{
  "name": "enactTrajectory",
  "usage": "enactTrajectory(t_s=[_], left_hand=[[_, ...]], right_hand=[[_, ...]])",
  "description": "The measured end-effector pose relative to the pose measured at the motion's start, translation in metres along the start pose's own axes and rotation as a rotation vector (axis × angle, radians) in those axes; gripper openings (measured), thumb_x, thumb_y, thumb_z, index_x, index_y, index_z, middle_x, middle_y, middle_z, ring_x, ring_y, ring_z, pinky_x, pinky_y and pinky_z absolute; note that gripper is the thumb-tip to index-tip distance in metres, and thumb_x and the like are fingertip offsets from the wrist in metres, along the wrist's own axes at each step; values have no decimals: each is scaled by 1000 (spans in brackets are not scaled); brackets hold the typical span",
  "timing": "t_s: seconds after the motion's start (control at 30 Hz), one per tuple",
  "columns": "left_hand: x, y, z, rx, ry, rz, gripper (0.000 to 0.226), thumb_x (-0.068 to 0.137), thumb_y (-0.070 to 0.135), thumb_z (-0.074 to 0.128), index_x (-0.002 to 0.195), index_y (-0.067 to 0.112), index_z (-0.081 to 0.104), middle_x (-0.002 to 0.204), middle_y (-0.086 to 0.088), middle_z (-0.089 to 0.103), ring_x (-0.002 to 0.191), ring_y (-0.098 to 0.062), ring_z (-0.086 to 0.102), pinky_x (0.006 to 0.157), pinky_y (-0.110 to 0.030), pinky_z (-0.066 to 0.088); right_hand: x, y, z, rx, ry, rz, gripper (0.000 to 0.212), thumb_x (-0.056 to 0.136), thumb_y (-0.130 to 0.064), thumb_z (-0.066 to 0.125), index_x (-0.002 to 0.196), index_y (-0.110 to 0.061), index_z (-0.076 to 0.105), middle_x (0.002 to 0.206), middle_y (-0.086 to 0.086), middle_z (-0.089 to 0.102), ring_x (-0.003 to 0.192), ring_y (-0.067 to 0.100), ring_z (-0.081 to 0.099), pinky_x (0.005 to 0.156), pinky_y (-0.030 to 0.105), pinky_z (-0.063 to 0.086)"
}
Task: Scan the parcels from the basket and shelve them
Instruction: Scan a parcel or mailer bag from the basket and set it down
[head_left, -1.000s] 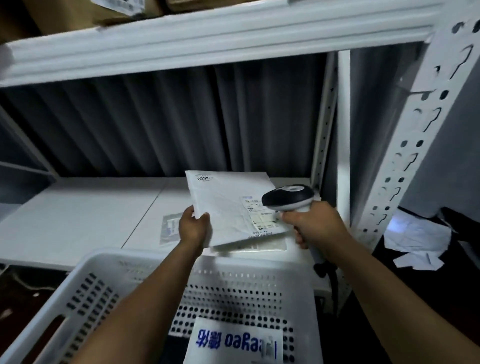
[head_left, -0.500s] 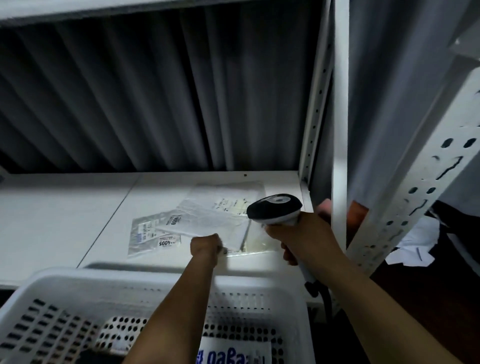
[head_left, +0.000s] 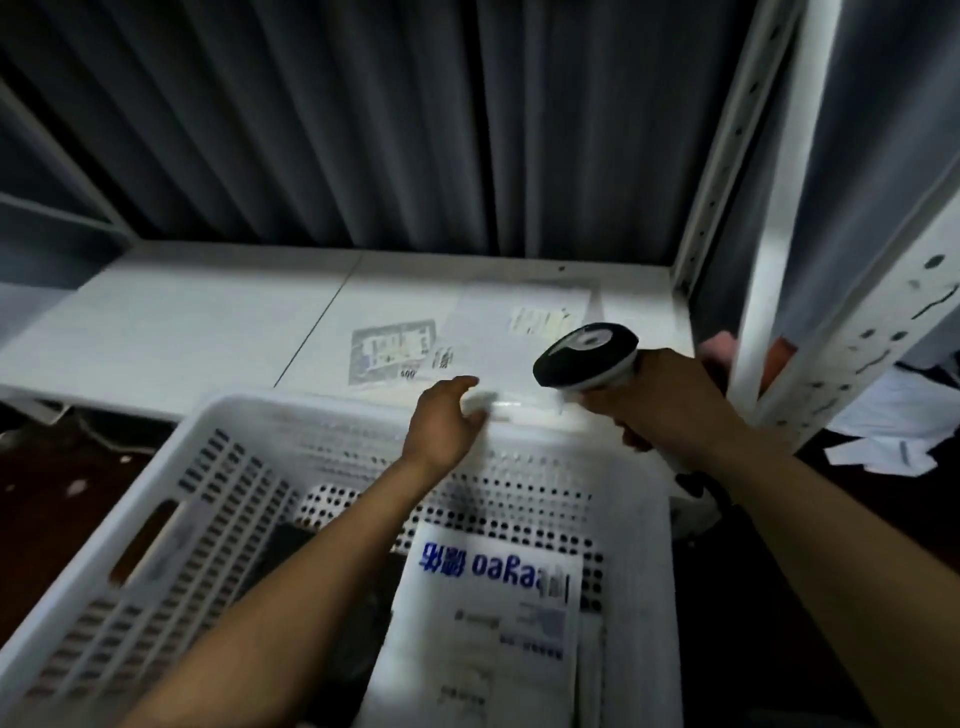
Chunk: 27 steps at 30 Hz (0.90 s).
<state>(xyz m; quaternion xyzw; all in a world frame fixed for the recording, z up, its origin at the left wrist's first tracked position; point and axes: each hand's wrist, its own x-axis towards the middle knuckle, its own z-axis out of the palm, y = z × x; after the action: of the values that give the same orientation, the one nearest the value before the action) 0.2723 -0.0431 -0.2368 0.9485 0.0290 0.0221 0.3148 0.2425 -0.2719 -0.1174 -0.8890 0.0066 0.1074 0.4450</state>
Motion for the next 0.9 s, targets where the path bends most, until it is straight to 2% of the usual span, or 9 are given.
enactTrajectory(t_s=[0.07,0.13,0.27,0.33,0.43,0.57,0.73,0.8,0.9], left_hand=[[-46,-29,10,17,158,129,42,86,11,67,127,8,58,128,-12,59,121,-26,49,103,-24,31],[-93,-65,30,9,234,122,41,85,6,67,125,8,59,126,-12,58,118,-24,46,102,-23,30],[-162,-134,71,-67,-140,-235,51,85,18,71,132,9,54,130,-14,55,120,-28,51,102,-32,41],[-176,-161,80,-49,-361,-386,76,73,42,75,136,8,50,132,-15,56,121,-30,53,101,-34,43],[-180,-193,94,-51,-481,-486,106,52,66,65,138,6,48,132,-13,57,119,-29,56,98,-38,45],[-177,-192,101,-52,-500,-564,94,74,25,82,149,9,28,145,-15,45,131,-30,44,107,-36,38],[-174,-187,123,-132,-465,-667,96,74,5,80,151,13,23,133,-20,50,122,-34,50,97,-37,46],[-172,-179,127,-142,-458,-682,94,75,7,79,150,16,25,129,-19,53,118,-34,52,94,-36,48],[-174,-172,123,25,-493,-713,92,76,30,79,149,18,24,141,-18,40,129,-34,41,107,-42,38]], right_hand=[[-13,-3,14,-64,-69,-29,21,83,-27,73,75,-10,63,48,-3,62,43,7,59,48,16,46],[-25,-5,29,-134,-151,-60,23,84,-27,72,68,-15,59,37,-10,55,35,0,53,44,9,41],[-47,-3,60,-240,-320,-129,21,83,-23,72,70,-12,59,57,0,60,52,13,60,58,25,49],[-52,-1,71,-314,-364,-164,20,84,-24,69,78,-6,65,71,8,64,65,19,61,67,31,49],[-55,1,84,-363,-396,-195,23,85,-26,68,75,-6,64,75,11,67,70,23,63,61,27,44],[-51,2,94,-469,-414,-246,26,87,-30,64,80,-5,64,81,9,68,78,23,64,67,28,45],[-45,-2,97,-492,-406,-260,26,87,-35,64,79,-10,63,74,4,65,73,18,62,65,27,44],[-46,-6,95,-505,-386,-273,25,87,-34,63,77,-11,61,67,0,60,71,17,61,64,25,44],[-50,-11,93,-539,-368,-289,26,87,-34,62,73,-13,56,65,-1,56,73,18,60,60,25,38]])
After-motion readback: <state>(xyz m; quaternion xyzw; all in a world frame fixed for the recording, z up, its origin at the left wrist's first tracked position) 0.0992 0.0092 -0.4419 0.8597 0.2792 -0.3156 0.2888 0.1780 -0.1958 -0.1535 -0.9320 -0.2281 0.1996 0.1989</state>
